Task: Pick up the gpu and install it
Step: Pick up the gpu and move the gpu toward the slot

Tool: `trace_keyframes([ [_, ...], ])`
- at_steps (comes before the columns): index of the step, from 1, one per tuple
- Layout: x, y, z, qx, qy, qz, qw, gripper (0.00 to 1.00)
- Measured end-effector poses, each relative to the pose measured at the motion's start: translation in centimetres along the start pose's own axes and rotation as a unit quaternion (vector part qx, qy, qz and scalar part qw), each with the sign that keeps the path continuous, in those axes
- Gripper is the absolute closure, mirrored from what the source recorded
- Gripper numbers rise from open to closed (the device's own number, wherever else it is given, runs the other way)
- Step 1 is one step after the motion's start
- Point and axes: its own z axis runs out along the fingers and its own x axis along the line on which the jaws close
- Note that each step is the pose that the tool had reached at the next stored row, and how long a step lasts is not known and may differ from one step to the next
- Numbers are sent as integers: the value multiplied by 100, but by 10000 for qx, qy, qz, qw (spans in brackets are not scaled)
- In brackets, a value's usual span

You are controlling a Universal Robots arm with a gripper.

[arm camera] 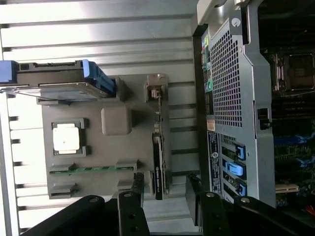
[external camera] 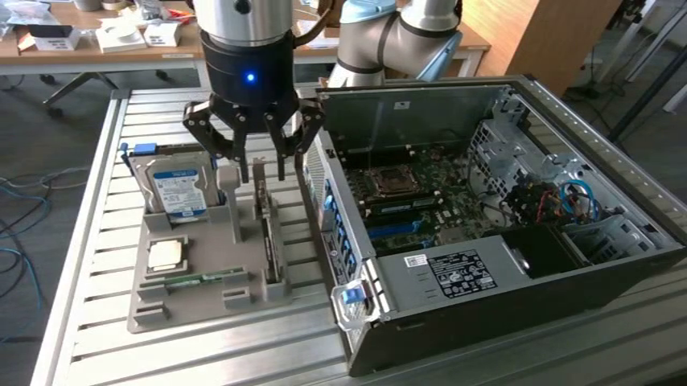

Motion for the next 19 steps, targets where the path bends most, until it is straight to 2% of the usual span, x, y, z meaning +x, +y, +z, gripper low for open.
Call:
trace_keyframes([
  [19,8,-16,345,0,0,0,10000,53],
])
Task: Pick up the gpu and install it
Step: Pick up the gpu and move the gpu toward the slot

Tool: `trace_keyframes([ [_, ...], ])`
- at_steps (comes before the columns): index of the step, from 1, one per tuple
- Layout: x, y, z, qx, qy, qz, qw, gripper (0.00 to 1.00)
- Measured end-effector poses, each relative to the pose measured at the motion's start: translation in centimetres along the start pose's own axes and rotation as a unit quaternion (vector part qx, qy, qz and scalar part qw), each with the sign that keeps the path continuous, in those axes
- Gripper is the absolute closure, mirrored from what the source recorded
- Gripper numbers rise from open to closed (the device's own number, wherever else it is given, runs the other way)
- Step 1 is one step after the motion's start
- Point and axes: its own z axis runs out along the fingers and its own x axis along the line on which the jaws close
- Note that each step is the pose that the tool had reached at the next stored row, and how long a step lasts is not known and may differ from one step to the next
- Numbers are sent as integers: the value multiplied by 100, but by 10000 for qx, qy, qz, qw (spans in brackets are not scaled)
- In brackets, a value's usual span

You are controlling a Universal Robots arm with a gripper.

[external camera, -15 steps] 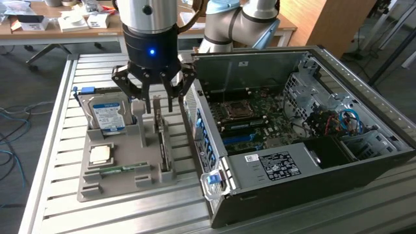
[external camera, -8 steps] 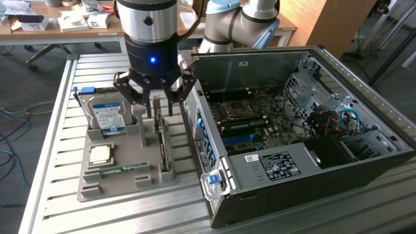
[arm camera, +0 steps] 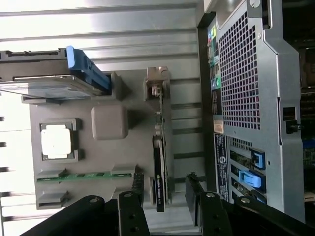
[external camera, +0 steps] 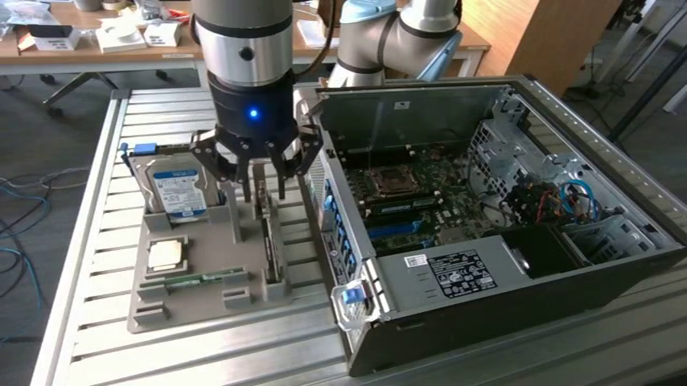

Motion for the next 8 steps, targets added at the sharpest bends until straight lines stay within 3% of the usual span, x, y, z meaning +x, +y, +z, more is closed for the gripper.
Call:
trace_keyframes([
  [8,3,-7,146,0,0,0,10000,53],
])
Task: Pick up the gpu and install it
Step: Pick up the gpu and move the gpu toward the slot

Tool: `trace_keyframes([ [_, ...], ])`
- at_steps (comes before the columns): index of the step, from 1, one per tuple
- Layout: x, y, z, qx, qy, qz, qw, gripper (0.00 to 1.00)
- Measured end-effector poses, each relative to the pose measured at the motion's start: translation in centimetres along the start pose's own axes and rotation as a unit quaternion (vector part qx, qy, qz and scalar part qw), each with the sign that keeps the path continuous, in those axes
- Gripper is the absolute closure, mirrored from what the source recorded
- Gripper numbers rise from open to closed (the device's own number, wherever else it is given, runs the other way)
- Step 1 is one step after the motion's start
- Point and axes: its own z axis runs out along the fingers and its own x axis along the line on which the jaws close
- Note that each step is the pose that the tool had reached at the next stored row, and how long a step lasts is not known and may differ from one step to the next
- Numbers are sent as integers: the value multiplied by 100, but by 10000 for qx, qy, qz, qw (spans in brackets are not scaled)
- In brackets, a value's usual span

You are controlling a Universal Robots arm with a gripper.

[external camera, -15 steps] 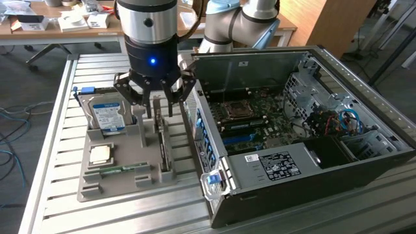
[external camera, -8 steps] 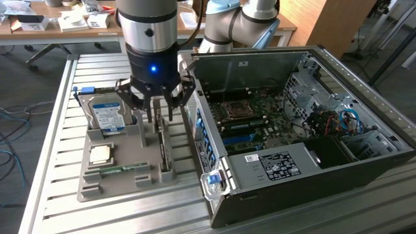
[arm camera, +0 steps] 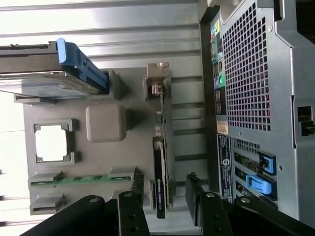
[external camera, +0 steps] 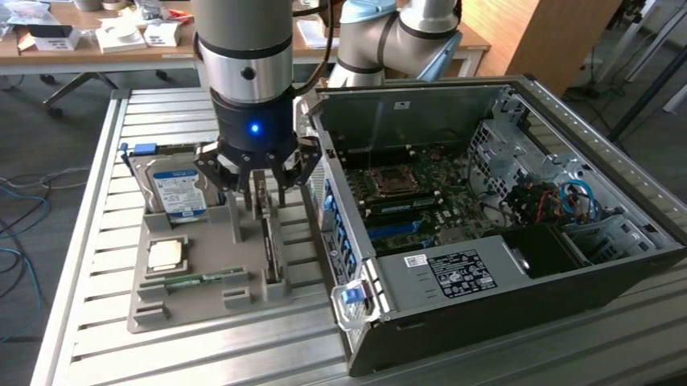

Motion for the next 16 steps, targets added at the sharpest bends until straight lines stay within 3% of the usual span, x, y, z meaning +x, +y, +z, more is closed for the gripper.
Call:
trace_keyframes([
  [16,7,-13,291,0,0,0,10000,53],
])
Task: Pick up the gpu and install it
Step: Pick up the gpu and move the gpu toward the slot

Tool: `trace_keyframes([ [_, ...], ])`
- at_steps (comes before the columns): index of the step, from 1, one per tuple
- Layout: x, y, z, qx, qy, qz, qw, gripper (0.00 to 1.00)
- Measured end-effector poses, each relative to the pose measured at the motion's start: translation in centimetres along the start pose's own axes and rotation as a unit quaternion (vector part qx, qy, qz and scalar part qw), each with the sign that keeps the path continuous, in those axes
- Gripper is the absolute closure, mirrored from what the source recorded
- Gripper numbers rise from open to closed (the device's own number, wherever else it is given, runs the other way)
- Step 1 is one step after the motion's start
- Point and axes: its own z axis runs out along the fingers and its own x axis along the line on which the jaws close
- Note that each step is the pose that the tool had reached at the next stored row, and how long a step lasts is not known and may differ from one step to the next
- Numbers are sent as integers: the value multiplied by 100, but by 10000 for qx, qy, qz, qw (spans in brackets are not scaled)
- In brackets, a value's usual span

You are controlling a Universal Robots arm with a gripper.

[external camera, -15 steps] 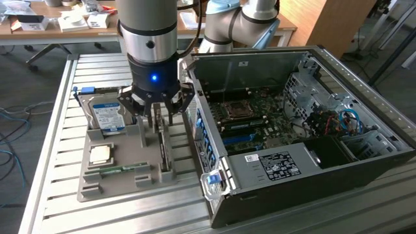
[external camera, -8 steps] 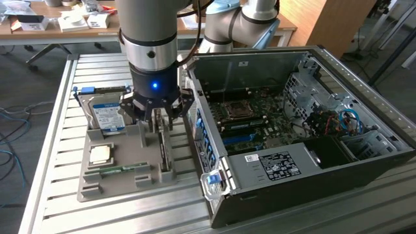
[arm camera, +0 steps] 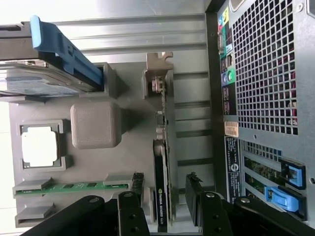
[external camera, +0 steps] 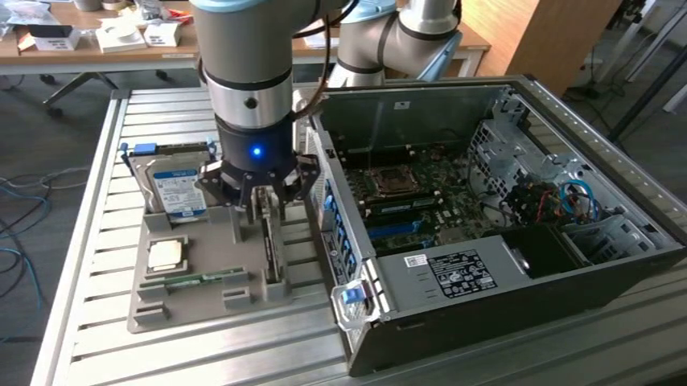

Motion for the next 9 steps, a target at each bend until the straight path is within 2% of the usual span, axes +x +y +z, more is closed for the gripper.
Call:
trace_keyframes([
  [9,4,-7,163,0,0,0,10000,53],
])
